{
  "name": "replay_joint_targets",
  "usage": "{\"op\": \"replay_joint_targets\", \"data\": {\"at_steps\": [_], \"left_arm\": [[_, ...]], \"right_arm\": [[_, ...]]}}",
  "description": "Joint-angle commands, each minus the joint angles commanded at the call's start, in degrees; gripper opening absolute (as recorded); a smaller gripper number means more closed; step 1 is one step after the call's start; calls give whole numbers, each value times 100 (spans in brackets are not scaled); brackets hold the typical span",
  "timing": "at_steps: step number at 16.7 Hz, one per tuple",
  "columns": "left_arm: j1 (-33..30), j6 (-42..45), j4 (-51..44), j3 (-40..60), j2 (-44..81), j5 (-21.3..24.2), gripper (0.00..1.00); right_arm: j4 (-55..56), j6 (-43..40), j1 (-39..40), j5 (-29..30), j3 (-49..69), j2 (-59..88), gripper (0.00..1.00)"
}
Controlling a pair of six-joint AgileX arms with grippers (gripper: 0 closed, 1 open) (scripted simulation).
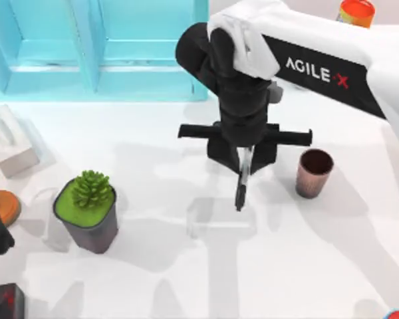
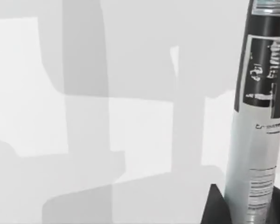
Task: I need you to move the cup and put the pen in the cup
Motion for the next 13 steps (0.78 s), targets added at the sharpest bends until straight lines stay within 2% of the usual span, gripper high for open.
{"op": "replay_joint_targets", "data": {"at_steps": [13], "left_arm": [[0,0,0,0,0,0,100]], "right_arm": [[-362,465,472,-43,-1038,-1365,0]]}}
